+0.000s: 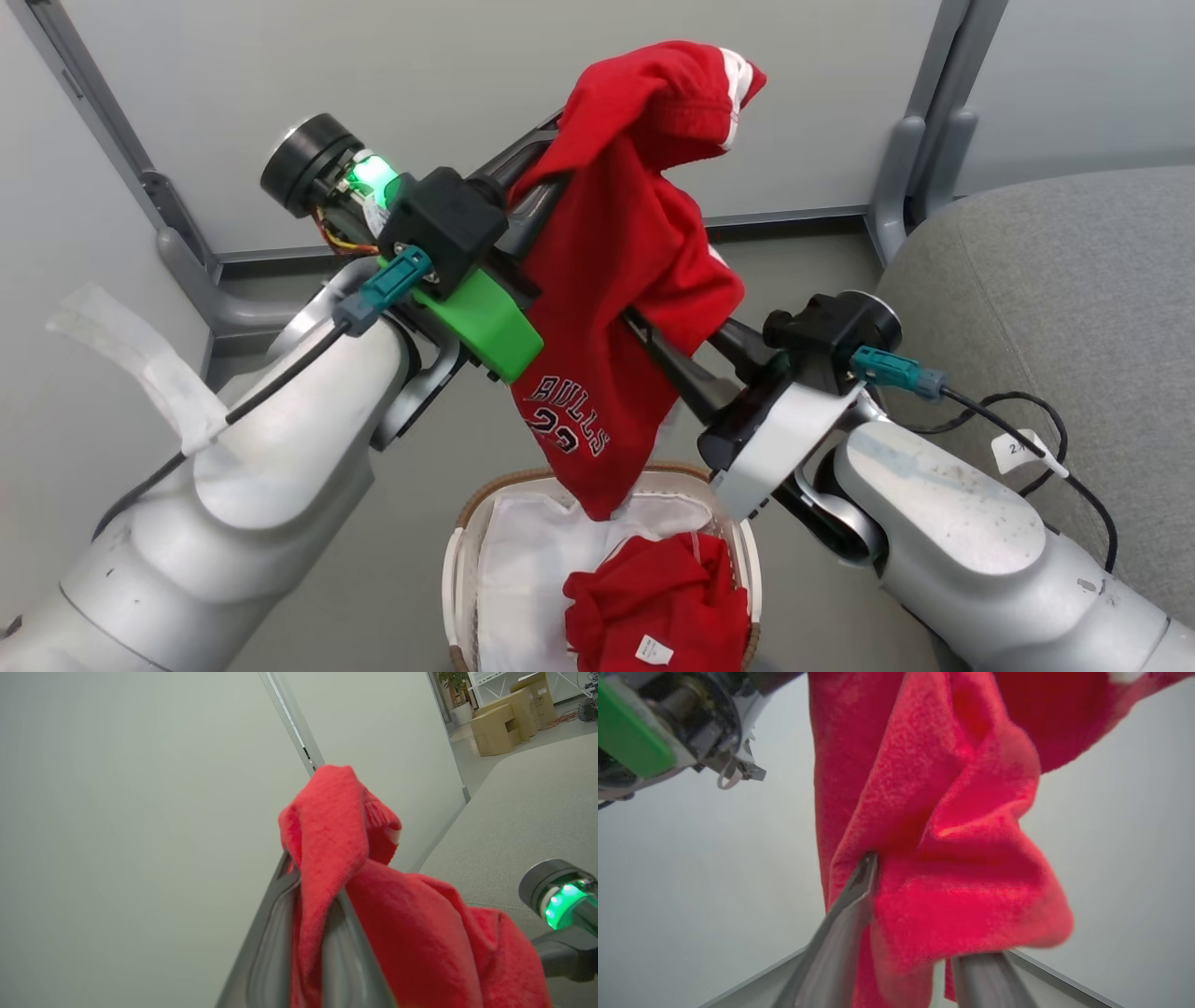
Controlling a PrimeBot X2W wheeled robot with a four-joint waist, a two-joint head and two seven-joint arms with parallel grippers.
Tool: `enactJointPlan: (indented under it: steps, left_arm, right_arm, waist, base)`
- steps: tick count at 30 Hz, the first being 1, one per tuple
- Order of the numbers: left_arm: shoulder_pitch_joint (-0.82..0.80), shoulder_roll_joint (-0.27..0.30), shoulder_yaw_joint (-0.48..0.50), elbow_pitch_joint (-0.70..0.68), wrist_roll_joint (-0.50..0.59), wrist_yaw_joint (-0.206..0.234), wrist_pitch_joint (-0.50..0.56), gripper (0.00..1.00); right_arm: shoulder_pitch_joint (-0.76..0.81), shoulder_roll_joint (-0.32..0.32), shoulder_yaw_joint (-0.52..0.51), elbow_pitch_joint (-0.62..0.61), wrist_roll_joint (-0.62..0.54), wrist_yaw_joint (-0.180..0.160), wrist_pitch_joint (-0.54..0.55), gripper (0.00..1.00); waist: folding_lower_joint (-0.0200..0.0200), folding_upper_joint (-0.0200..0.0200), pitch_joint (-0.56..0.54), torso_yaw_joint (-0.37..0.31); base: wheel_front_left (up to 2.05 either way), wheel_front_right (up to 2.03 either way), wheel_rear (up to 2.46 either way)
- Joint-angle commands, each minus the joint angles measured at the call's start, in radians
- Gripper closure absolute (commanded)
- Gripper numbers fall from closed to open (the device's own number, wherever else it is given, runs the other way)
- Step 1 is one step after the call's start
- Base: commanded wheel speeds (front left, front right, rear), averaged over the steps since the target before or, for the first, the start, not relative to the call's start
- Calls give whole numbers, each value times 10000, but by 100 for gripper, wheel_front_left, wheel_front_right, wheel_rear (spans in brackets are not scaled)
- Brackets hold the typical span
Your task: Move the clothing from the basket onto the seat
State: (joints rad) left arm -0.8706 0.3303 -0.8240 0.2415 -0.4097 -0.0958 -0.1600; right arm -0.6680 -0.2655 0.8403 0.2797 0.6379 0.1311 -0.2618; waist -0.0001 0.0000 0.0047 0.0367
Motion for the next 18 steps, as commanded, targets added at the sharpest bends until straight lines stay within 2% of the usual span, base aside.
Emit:
enactJointPlan:
  steps: [1, 5, 6, 7, 9, 10, 11, 18]
  left_arm:
    - [234, 94, 53, 63, -80, 90, -39, 100]
    - [583, 157, 155, 137, -325, 218, -170, 100]
    - [712, 171, 204, 163, -406, 269, -232, 88]
    - [821, 187, 231, 197, -464, 308, -272, 69]
    - [1073, 180, 299, 264, -596, 404, -391, 46]
    - [1233, 146, 344, 311, -674, 475, -488, 7]
    - [1370, 104, 365, 343, -734, 505, -532, 0]
    - [2583, -269, 443, 574, -1212, 774, -892, 0]
  right_arm:
    - [30, 22, -126, 2, -135, -7, -49, 100]
    - [181, 149, -519, -41, -534, -7, -49, 100]
    - [224, 148, -651, -40, -643, -7, -49, 100]
    - [257, 158, -747, -46, -728, -7, -49, 100]
    - [295, 188, -946, -53, -917, -7, -49, 100]
    - [311, 206, -1093, -31, -1007, -7, -49, 100]
    - [325, 218, -1219, -12, -1096, -7, -49, 100]
    - [507, 254, -2076, 144, -1776, -7, -49, 100]
  waist:
    - [1, 0, -3, 3]
    - [1, 0, -1, -9]
    - [1, 0, 2, -15]
    - [1, 0, 7, -20]
    - [1, 0, 15, -32]
    - [1, 0, 20, -38]
    - [1, 0, 25, -42]
    - [1, 0, 79, -31]
  base:
    - [0, 0, 0]
    - [0, 0, 0]
    - [0, 0, 0]
    - [0, 0, 0]
    - [0, 0, 0]
    - [0, 0, 0]
    - [0, 0, 0]
    - [0, 0, 0]
